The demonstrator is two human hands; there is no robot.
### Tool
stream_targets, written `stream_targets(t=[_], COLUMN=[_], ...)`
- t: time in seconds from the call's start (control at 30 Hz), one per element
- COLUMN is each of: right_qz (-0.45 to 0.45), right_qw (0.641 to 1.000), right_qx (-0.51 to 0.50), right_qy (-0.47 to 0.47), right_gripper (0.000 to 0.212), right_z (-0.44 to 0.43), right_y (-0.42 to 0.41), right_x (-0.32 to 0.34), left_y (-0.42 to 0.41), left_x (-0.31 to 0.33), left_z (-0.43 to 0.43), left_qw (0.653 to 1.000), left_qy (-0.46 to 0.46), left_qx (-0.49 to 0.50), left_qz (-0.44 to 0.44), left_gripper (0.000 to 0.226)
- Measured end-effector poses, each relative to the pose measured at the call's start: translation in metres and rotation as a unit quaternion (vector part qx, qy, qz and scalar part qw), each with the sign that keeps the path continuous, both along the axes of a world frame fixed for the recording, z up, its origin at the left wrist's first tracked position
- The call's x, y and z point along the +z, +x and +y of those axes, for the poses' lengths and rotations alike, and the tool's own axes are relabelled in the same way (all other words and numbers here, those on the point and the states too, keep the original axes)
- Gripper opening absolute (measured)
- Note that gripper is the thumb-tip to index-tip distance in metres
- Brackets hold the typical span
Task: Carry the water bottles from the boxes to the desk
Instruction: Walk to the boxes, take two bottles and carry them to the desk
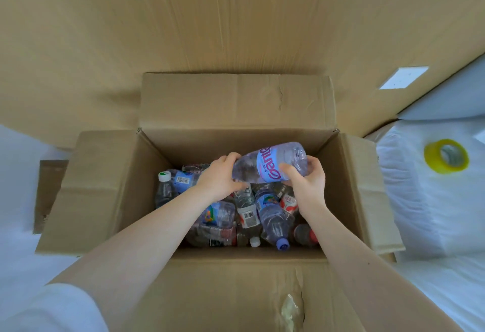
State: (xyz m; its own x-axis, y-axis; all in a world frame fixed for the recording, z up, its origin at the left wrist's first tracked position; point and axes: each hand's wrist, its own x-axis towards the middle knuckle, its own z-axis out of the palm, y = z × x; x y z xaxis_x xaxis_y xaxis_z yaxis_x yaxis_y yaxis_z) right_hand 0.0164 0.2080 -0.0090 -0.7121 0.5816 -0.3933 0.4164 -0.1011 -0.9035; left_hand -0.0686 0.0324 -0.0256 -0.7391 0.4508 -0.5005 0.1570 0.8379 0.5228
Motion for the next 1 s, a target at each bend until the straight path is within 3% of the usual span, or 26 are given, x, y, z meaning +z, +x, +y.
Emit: stream_targets(t=[0.13,0.2,0.3,0.4,0.57,0.63,0.77,0.9,1.0], right_qz=[0.015,0.019,0.018,0.015,0.015,0.007,-0.061,-0.084,-0.076], right_qw=[0.99,0.981,0.962,0.933,0.907,0.908,0.93,0.961,0.969], right_qx=[-0.045,-0.07,-0.091,-0.094,-0.038,0.005,0.08,0.157,0.219], right_qy=[-0.132,-0.182,-0.258,-0.347,-0.419,-0.419,-0.354,-0.214,-0.088], right_gripper=[0.024,0.018,0.027,0.035,0.04,0.037,0.031,0.03,0.036], right_z=[-0.011,-0.016,-0.023,-0.033,-0.052,-0.055,-0.056,-0.055,-0.048], right_y=[-0.005,-0.01,-0.015,-0.016,-0.014,-0.013,-0.014,-0.013,-0.008], right_x=[0.017,0.024,0.027,0.03,0.028,0.027,0.024,0.016,0.011], left_y=[0.004,0.008,0.014,0.018,0.025,0.027,0.027,0.024,0.02], left_x=[0.014,0.021,0.029,0.036,0.045,0.047,0.052,0.053,0.045], left_z=[-0.016,-0.027,-0.041,-0.048,-0.036,-0.033,-0.034,-0.036,-0.042], left_qw=[0.998,0.987,0.936,0.875,0.865,0.828,0.789,0.792,0.801], left_qy=[0.02,0.094,0.24,0.339,0.394,0.437,0.467,0.449,0.414], left_qx=[0.034,0.105,0.25,0.341,0.289,0.333,0.385,0.408,0.426], left_qz=[0.057,0.079,0.058,-0.054,-0.114,-0.113,-0.111,-0.072,-0.074], left_gripper=[0.086,0.093,0.105,0.095,0.061,0.052,0.078,0.077,0.06])
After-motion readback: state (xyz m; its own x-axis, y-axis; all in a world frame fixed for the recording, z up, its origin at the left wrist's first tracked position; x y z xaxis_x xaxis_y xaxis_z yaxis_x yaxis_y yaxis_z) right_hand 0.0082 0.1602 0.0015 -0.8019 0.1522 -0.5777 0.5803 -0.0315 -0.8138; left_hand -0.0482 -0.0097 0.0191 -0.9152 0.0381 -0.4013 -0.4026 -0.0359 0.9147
